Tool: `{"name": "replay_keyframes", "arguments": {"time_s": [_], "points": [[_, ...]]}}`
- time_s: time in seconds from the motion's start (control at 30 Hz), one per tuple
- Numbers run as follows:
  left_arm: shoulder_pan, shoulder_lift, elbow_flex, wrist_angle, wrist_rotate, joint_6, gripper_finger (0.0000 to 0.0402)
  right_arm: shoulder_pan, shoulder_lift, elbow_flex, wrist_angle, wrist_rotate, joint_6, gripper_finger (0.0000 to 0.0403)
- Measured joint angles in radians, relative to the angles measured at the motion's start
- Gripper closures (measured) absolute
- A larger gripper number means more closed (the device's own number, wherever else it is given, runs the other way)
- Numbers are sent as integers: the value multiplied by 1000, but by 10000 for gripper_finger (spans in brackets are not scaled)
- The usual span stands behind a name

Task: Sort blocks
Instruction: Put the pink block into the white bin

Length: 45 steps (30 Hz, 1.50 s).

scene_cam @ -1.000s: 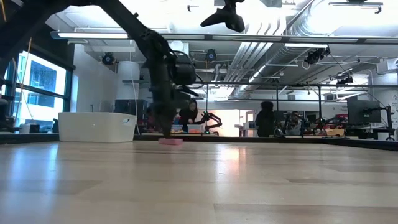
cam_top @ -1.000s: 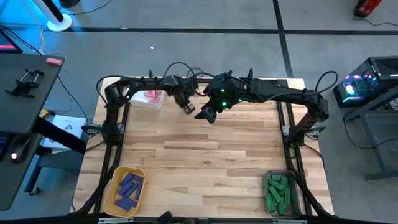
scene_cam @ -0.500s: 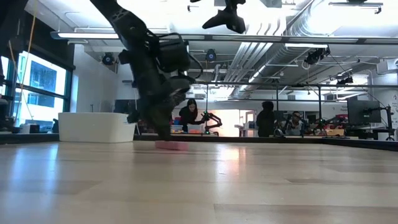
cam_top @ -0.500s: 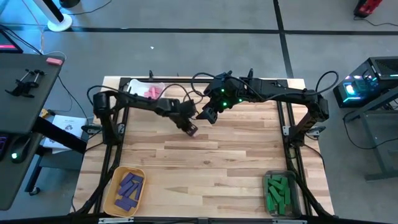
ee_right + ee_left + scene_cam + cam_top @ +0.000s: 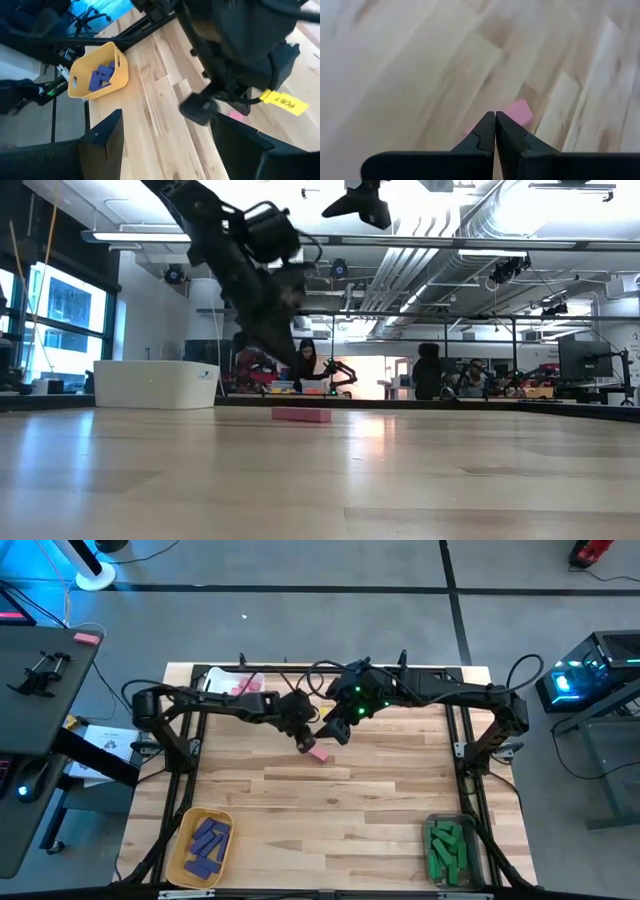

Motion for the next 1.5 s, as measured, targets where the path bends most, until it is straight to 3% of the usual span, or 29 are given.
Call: {"name": "replay_keyframes", "arguments": {"time_s": [0.23,0.47,0.63,0.8,0.97,1.1,1.37,1.5], "points": [[-19,-22,3,9,-19,485,388,18,0,0,0,-8,-3,171],[-89,64,3,73,-16,822,292,20,0,0,0,-33,22,171],[-124,78,3,83,-17,835,217,20,0,0,0,-64,47,171],[-106,78,4,78,-18,832,175,20,0,0,1,-63,49,171],[-51,101,5,56,-3,822,170,20,0,0,16,-59,75,171],[-14,133,5,42,97,805,170,20,0,0,27,-56,91,171],[-13,197,6,59,120,842,170,20,0,0,31,-55,91,171],[-13,219,11,53,123,777,173,20,0,0,31,-52,91,171]]}}
